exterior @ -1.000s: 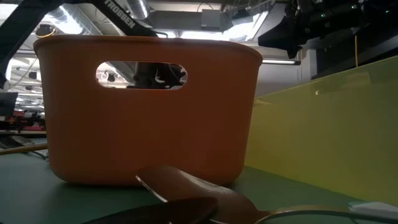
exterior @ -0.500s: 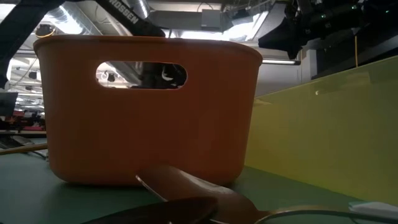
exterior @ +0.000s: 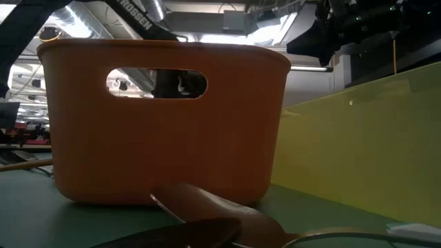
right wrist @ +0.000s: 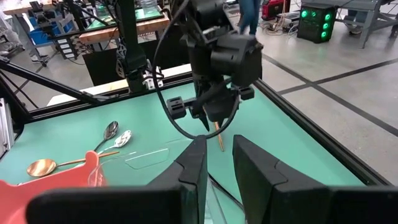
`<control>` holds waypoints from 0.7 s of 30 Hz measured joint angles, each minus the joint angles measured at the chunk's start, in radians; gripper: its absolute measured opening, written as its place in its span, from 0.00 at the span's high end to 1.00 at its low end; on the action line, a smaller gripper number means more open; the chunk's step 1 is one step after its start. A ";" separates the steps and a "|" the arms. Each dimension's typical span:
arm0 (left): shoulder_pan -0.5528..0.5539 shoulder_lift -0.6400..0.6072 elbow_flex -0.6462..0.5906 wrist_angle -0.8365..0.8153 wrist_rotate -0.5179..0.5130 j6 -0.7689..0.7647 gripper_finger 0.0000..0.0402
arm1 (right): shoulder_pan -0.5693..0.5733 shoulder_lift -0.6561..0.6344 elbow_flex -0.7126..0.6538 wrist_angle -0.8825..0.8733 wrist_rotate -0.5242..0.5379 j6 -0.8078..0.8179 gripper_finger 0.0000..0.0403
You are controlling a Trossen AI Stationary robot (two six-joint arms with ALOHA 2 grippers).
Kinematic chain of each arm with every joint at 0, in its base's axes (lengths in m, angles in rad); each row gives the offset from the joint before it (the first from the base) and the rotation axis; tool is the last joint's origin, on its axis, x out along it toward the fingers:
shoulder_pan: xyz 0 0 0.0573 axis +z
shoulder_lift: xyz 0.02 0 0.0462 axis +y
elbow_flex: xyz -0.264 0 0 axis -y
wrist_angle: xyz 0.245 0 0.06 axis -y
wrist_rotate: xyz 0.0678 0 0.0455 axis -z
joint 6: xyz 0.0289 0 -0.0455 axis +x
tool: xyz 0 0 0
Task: Sort silverware by color (type)
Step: Put the gold spoon into the transparent bin
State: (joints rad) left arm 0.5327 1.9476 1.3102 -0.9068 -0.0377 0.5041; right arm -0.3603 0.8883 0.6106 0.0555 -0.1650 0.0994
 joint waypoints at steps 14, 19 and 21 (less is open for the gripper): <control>0.009 -0.006 -0.110 0.083 -0.044 -0.004 0.72 | 0.000 0.000 0.000 0.002 0.000 0.000 0.83; 0.009 -0.005 -0.111 0.092 -0.043 -0.004 0.81 | 0.000 0.000 0.000 0.002 0.000 0.000 0.83; 0.008 -0.005 -0.112 0.097 -0.042 -0.004 0.86 | 0.000 0.000 0.000 0.002 0.000 0.000 0.83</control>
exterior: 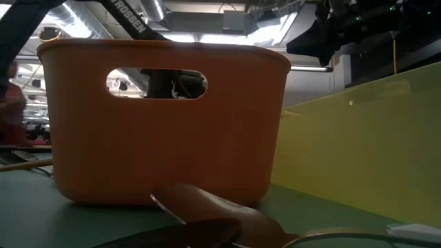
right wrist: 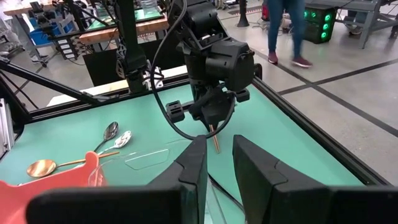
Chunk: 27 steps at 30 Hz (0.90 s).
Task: Sort silverware by color (type)
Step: Put the gold spoon into the transparent bin
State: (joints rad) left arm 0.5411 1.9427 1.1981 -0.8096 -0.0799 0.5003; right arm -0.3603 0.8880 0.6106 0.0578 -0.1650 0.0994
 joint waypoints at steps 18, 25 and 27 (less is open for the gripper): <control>-0.001 -0.050 -0.007 0.018 -0.016 0.000 0.95 | 0.000 0.000 0.000 0.000 0.000 0.000 0.83; -0.004 -0.139 0.035 0.013 -0.026 -0.036 0.95 | 0.000 0.000 0.000 -0.001 0.000 0.000 0.83; -0.008 -0.162 0.058 0.011 -0.020 -0.049 0.95 | 0.000 0.000 0.000 0.000 0.000 0.000 0.83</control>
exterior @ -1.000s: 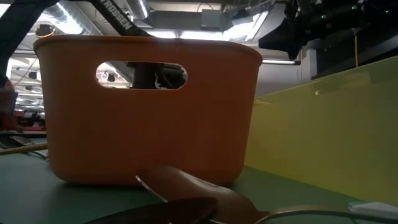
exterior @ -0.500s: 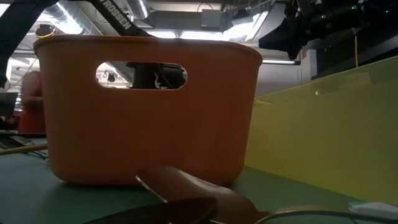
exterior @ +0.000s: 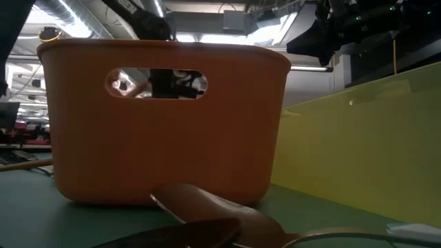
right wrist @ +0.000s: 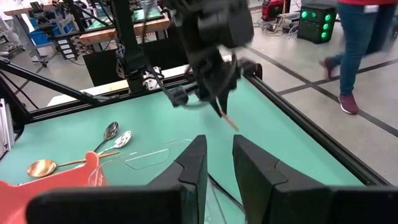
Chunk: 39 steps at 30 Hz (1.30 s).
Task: Sort silverware by color (type)
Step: Put the gold spoon into the transparent bin
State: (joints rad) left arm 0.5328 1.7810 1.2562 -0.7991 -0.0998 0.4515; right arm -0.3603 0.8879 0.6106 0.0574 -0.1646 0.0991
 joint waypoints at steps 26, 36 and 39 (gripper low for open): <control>-0.238 -0.083 0.301 0.163 0.070 -0.012 0.95 | 0.000 0.000 0.000 0.000 0.000 0.000 0.83; -0.348 -0.083 0.302 0.350 0.128 -0.027 0.95 | 0.000 0.000 0.000 -0.001 0.000 0.000 0.83; -0.378 -0.074 0.302 0.376 0.130 -0.038 0.95 | 0.000 0.000 0.000 0.000 0.000 0.000 0.83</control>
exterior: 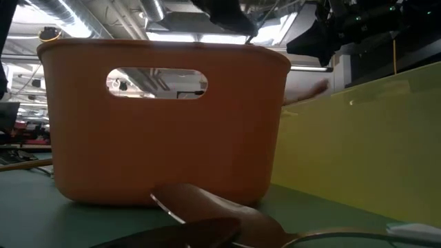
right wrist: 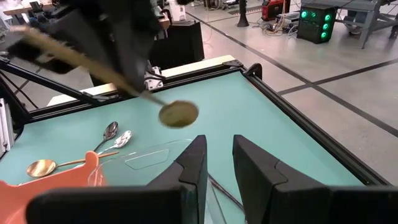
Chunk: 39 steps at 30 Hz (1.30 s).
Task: Sort silverware by color (type)
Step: Put the gold spoon into the transparent bin
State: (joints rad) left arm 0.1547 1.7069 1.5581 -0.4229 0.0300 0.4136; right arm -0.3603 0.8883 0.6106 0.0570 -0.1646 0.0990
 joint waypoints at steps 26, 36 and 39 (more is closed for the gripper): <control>-0.077 0.318 0.000 0.023 0.043 -0.038 0.95 | 0.000 0.000 0.000 0.000 0.000 0.000 0.83; -0.077 0.392 0.000 0.059 0.043 -0.010 0.95 | 0.000 0.000 0.000 0.000 0.000 0.000 0.83; -0.077 0.414 0.000 0.062 0.041 0.006 0.95 | 0.000 0.000 0.000 -0.001 0.000 0.000 0.83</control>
State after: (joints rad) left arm 0.0780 2.1211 1.5581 -0.3608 0.0714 0.4194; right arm -0.3603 0.8882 0.6106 0.0565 -0.1646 0.0990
